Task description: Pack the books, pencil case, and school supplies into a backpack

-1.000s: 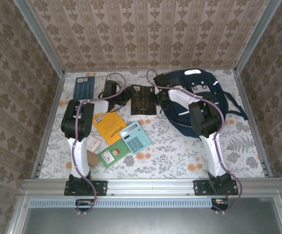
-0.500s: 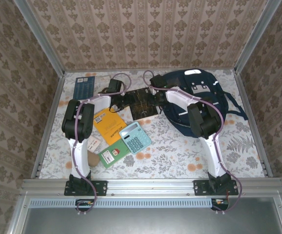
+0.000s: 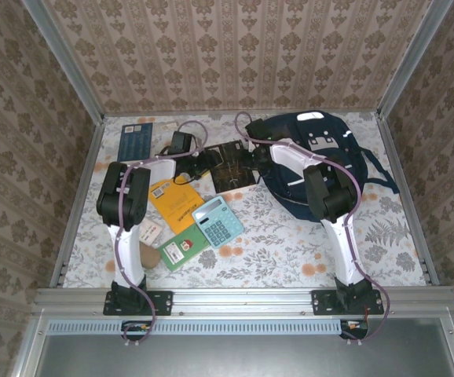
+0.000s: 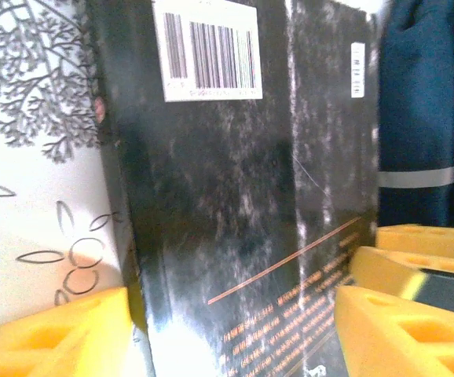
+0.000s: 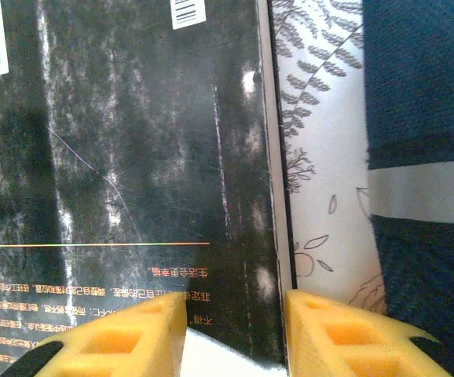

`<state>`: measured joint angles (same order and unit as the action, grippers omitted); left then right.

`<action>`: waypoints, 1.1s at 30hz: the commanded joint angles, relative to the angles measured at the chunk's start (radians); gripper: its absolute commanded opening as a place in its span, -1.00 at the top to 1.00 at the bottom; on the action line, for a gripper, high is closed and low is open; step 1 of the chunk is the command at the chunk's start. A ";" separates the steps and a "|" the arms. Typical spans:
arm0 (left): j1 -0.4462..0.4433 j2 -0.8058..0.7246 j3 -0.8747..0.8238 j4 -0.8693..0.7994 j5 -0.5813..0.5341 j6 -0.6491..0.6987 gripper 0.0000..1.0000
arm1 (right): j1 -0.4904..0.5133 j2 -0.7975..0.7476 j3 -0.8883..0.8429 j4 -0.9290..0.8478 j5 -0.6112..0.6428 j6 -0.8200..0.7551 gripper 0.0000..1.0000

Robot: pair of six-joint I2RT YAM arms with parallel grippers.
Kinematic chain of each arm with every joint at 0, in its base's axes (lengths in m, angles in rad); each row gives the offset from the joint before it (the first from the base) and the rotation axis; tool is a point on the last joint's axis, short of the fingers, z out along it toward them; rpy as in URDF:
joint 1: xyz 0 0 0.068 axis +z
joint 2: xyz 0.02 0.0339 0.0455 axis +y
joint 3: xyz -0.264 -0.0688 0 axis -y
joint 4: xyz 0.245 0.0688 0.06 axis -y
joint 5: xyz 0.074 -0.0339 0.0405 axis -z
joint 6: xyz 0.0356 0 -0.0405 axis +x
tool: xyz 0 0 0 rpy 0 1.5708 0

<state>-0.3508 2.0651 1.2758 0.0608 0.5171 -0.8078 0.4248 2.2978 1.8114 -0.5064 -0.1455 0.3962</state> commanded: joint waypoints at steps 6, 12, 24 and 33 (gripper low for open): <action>-0.032 -0.044 -0.023 0.335 0.276 -0.143 -0.28 | 0.028 0.023 0.021 0.004 -0.120 0.018 0.26; -0.019 -0.055 -0.012 0.292 0.280 -0.118 -0.24 | 0.028 0.020 0.018 0.000 -0.112 0.020 0.26; -0.031 -0.007 0.081 0.005 0.356 0.105 -0.15 | 0.028 0.020 0.026 0.006 -0.114 0.030 0.26; -0.049 0.045 0.176 -0.269 0.285 0.304 -0.10 | 0.029 0.023 0.034 0.005 -0.113 0.030 0.25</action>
<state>-0.3283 2.0674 1.4265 -0.0959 0.6994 -0.5797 0.4084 2.2978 1.8141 -0.5259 -0.1402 0.4038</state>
